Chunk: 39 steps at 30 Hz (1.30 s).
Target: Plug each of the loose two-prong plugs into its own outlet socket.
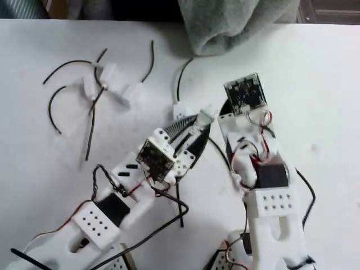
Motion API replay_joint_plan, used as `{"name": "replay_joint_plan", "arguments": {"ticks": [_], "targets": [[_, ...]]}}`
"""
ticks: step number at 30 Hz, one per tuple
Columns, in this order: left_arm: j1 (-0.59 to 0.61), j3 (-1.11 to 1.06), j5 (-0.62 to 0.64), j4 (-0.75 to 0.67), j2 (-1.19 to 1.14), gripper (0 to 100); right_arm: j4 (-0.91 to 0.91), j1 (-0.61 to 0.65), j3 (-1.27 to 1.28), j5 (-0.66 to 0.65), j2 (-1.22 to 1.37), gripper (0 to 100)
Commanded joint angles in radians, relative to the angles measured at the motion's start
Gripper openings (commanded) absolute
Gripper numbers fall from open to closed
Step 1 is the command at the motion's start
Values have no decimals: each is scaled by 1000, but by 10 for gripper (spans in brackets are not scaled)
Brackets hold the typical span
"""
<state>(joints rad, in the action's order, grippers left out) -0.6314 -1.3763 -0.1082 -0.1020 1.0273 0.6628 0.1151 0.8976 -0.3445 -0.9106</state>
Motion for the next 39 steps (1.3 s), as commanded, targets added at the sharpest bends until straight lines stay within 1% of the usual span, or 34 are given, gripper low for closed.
{"name": "replay_joint_plan", "arguments": {"ticks": [1,4,7,10,12,15,18,22,27,30,34,39], "targets": [[47,11,14,-23,24,24,-16,-5,-20,-9,-7,20],[62,11,14,-23,22,24,-10,-7,-48,-9,-7,20],[67,11,14,-18,18,24,-8,-58,-72,-9,-7,20],[93,29,18,64,18,24,-2,-142,-75,-5,-7,20],[125,80,55,175,16,24,51,-206,-72,-2,2,20],[162,218,94,405,13,24,119,-275,-31,-6,1,20],[170,374,94,597,-54,25,110,-321,69,-9,2,20],[182,594,98,779,-262,25,5,-357,250,-8,2,20],[177,916,100,1014,-593,24,-153,-363,451,-9,-2,20],[174,1120,100,1163,-759,24,-159,-363,488,-11,2,20],[179,1395,100,1373,-923,24,-160,-367,494,-11,2,20],[173,1728,97,1628,-1115,24,-166,-421,494,-9,-5,20]]}}
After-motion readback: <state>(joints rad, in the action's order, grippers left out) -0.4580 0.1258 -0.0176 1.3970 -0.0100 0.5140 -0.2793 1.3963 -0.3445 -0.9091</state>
